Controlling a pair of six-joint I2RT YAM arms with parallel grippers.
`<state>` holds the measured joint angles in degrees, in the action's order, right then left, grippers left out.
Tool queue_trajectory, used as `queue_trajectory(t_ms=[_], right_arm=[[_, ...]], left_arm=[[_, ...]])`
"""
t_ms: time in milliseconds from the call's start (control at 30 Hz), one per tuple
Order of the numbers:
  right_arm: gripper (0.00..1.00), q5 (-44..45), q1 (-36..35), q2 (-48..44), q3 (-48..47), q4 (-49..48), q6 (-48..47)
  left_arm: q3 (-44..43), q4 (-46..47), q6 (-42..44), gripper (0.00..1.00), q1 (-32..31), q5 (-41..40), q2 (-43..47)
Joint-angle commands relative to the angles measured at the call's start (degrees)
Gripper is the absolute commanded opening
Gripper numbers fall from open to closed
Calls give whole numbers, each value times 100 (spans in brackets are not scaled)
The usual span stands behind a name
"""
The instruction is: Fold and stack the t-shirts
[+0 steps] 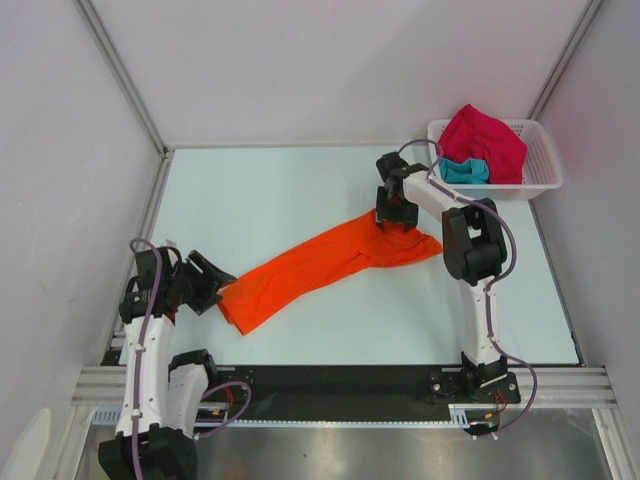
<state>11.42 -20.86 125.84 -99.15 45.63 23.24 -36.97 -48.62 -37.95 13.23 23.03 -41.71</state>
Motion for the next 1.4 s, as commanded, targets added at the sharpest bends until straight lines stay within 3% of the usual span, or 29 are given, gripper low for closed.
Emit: queue_trajectory(t_ms=[0, 367, 700, 1000, 1367], right_arm=[[68, 308, 310, 808, -786, -72, -145], [70, -411, 487, 2629, -3521, 614, -162], [66, -2495, 399, 2955, -3857, -572, -400], [66, -2452, 250, 1973, -3892, -775, -531], [68, -1644, 74, 820, -3901, -239, -1138]], left_arm=[[-223, -25, 174, 66, 4, 176, -100], [-355, -7, 411, 66, 4, 246, -434], [-416, -376, 825, 66, 12, 282, -425], [-293, 344, 351, 68, 12, 194, -987], [-1224, 1258, 16, 68, -181, -378, -3122]])
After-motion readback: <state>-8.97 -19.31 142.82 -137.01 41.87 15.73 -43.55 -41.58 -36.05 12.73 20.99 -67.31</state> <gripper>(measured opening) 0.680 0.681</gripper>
